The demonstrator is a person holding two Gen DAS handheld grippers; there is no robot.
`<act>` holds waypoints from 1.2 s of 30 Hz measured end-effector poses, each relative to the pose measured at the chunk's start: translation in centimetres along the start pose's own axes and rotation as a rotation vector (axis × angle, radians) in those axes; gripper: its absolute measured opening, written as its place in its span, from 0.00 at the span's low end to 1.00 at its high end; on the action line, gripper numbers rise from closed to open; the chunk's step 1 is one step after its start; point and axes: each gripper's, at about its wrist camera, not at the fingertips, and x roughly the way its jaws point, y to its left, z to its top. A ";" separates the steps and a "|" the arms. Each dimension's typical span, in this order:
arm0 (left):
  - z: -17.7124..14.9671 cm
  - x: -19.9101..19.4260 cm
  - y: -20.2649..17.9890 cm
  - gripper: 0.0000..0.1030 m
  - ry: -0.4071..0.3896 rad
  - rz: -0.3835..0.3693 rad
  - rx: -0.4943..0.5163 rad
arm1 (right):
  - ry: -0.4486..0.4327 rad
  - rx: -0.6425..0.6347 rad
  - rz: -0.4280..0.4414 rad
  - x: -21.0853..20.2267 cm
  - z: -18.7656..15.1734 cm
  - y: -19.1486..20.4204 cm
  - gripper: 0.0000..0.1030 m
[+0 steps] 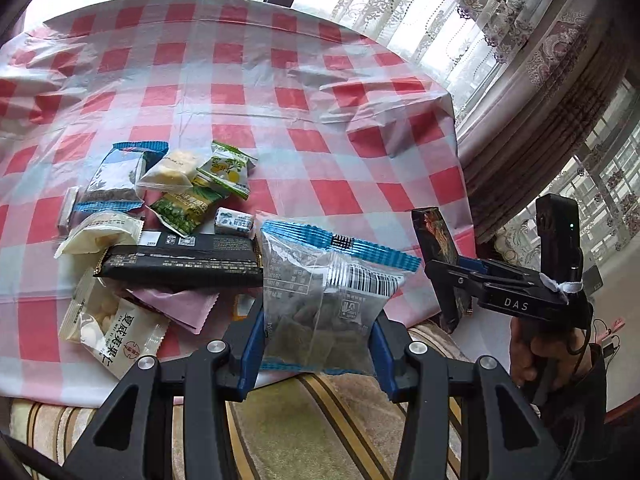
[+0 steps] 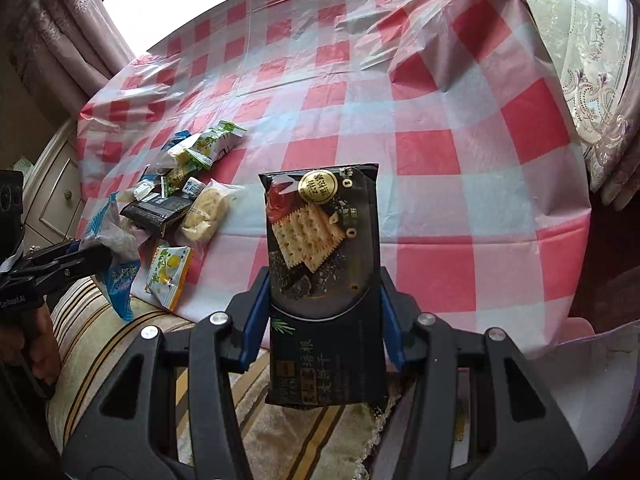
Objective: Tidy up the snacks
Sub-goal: 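Carry both packets into the white box and open both tools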
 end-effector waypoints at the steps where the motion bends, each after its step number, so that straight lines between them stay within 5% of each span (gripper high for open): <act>1: 0.0 0.2 -0.6 0.46 0.002 -0.009 0.011 | -0.003 0.011 -0.005 -0.4 -0.4 -0.4 0.52; 24: -1.6 8.6 -17.2 0.46 0.231 -0.216 0.332 | -0.003 0.261 -0.192 -6.0 -10.0 -10.0 0.52; 36: -2.6 12.8 -21.3 0.47 0.359 -0.248 0.369 | 0.031 0.341 -0.231 -6.8 -13.0 -12.6 0.52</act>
